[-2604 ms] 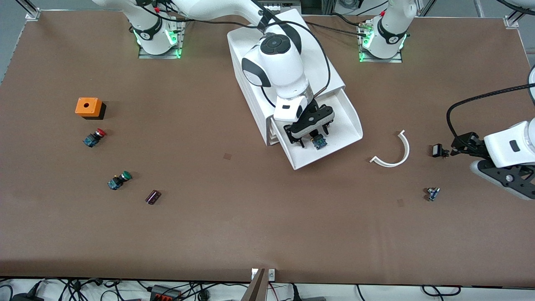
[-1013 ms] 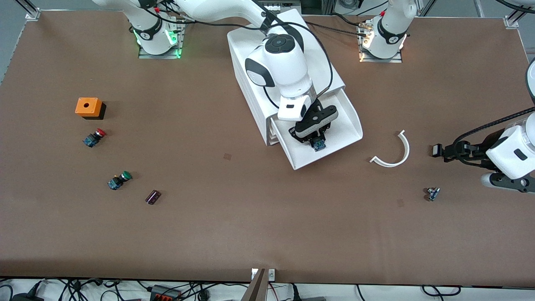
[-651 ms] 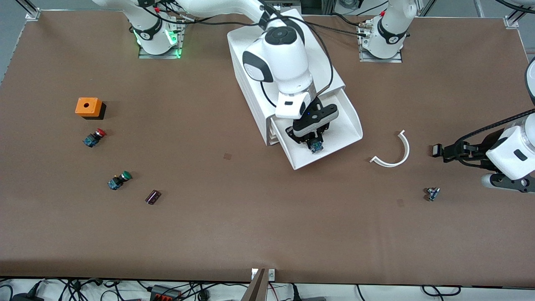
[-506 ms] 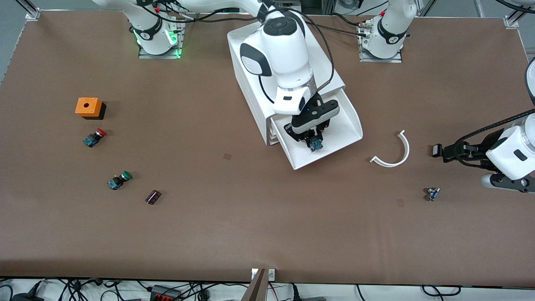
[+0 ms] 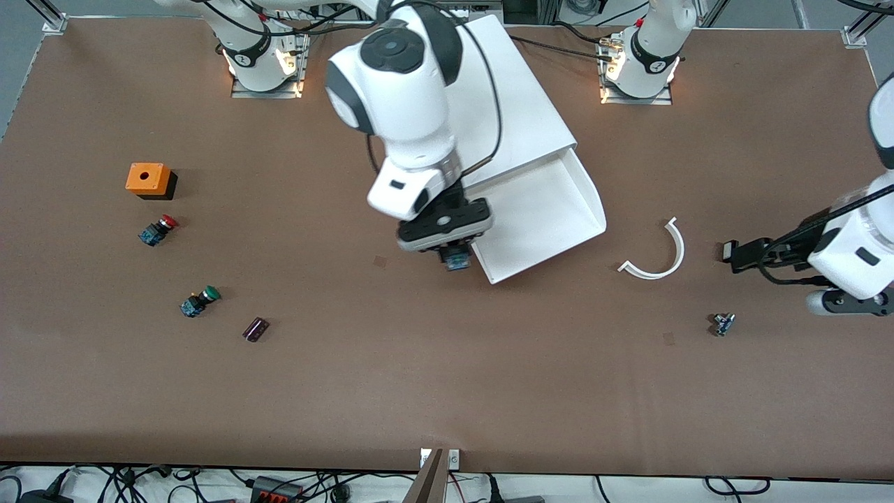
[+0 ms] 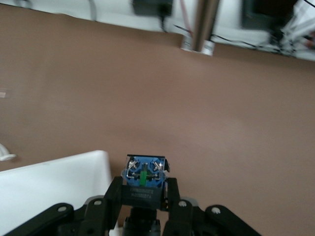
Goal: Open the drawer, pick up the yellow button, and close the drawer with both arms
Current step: 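Lift the button out with the right gripper while the left gripper approaches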
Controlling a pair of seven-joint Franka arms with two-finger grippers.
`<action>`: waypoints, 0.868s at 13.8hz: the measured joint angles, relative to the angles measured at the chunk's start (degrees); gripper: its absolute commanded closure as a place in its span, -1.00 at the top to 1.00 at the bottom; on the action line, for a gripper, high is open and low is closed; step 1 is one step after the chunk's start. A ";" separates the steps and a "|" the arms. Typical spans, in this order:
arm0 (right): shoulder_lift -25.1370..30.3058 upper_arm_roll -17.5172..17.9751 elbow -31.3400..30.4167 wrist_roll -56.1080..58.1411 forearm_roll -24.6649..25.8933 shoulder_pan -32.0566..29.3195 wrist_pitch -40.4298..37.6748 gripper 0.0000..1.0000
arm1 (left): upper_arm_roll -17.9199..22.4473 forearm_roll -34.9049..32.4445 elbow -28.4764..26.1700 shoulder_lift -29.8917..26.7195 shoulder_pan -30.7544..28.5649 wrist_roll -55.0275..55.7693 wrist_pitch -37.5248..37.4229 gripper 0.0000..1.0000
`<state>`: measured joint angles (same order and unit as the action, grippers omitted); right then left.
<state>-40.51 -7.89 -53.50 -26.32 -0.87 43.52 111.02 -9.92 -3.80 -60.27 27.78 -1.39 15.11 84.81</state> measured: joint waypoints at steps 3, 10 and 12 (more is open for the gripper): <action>0.12 -0.08 -1.51 0.00 -0.38 -4.73 -7.32 -1.00 | -0.93 2.01 -5.64 0.58 2.61 11.71 4.71 1.00; 3.03 -0.16 -18.77 7.60 -0.67 -13.56 -3.39 -1.00 | -5.38 2.98 -23.95 1.31 3.58 19.44 30.35 1.00; 5.86 -0.18 -27.78 12.84 -0.69 -16.42 3.30 -1.00 | -6.63 2.98 -27.73 1.27 3.68 20.64 34.35 1.00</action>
<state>-34.65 -8.07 -81.28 -13.48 -1.56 27.10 114.32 -16.54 -0.83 -88.00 29.05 2.28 35.75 119.16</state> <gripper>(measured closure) 0.590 0.000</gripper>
